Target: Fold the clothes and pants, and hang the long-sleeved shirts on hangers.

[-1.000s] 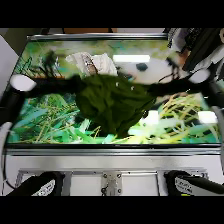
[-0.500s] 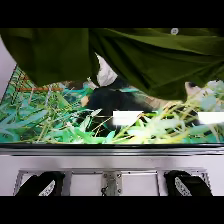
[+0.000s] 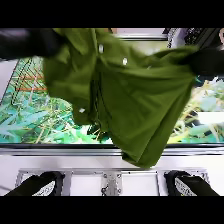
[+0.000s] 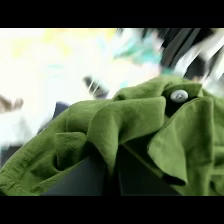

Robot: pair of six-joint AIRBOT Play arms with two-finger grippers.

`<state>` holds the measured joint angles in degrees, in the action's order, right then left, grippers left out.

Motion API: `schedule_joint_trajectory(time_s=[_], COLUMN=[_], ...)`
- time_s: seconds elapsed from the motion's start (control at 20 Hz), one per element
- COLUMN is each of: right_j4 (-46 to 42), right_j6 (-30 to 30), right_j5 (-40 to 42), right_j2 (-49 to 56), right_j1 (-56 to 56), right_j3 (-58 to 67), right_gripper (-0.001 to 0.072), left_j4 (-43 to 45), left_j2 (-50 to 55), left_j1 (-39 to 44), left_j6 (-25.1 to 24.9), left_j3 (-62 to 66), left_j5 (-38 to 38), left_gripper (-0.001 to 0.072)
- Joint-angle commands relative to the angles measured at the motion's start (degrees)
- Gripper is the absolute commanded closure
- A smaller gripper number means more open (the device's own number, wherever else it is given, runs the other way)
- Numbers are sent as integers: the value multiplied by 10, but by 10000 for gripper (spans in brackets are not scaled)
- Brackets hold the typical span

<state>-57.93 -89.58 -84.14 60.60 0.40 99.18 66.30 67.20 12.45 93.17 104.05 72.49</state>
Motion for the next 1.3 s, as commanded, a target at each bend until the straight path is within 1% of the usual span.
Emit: schedule_joint_trajectory(time_s=[0.0,0.05,0.1,0.15,0.2,0.3,0.35,0.45,0.55,0.65,0.75,0.9,0.95,1.05,1.2,1.25], right_j4=[0,1,1,1,1,0,0,-2,-27,-47,-46,-47,-47,-47,-47,-47], right_j6=[31,33,36,38,38,37,38,43,43,43,43,43,43,43,43,43], right_j5=[-29,-13,4,27,47,70,69,59,56,43,34,28,28,28,28,28], right_j2=[113,149,179,199,208,202,191,163,141,126,122,122,122,122,122,122], right_j1=[44,48,47,38,27,-9,-26,-57,-68,-68,-67,-67,-67,-67,-67,-67], right_j3=[-52,-59,-59,-58,-58,-59,-59,-59,-60,-60,-60,-60,-60,-60,-60,-60], right_gripper=[674,486,211,89,127,131,131,131,131,131,131,131,131,131,131,132], left_j4=[31,30,32,27,26,26,26,28,28,35,63,59,52,4,-80,-84], left_j2=[85,105,126,143,159,168,162,135,111,104,115,146,156,173,191,192], left_j1=[1,1,0,-7,-19,-49,-63,-71,-48,-7,20,20,17,17,27,33], left_j6=[7,8,7,8,19,23,23,23,23,21,22,22,22,14,-32,-34], left_j3=[-68,-96,-117,-125,-123,-109,-113,-162,-247,-327,-369,-388,-387,-387,-387,-388], left_j5=[73,65,51,41,38,37,40,38,12,-37,-59,-57,-59,-70,-70,-69], left_gripper=[690,688,433,66,30,29,30,30,30,30,30,30,30,30,31,36])
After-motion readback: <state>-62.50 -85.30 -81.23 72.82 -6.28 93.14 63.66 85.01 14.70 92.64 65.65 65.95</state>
